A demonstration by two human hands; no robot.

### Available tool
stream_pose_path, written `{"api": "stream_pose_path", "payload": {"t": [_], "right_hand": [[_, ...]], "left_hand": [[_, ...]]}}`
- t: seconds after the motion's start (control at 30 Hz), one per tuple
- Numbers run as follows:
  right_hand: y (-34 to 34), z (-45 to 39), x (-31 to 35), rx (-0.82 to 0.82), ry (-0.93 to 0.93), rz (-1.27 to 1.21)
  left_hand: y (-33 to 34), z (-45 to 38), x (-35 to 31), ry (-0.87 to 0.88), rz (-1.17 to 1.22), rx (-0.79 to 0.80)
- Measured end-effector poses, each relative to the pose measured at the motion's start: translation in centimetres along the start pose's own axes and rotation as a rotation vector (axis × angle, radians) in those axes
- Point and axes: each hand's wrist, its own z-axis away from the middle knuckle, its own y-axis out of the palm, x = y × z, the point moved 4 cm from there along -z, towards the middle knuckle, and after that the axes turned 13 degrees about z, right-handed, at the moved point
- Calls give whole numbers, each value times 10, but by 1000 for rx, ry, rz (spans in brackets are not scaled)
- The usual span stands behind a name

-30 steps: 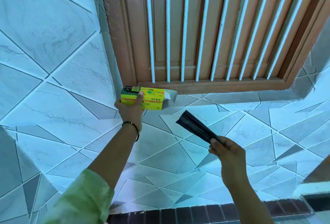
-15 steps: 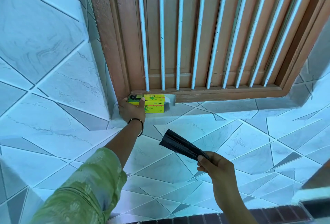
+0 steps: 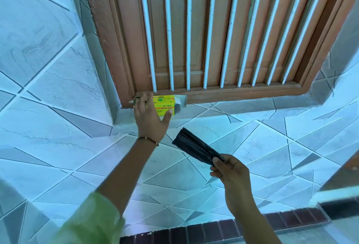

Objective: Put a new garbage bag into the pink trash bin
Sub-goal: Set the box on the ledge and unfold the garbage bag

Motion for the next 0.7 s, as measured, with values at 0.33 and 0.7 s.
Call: {"api": "stream_pose_path", "payload": {"t": [0.33,0.7], "right_hand": [[40,24,-24,284,112,76],[46,31,-22,615,272,-201]], "left_hand": [[0,130,-9,-523,824,239],[-18,143,6,-496,656,538]]}}
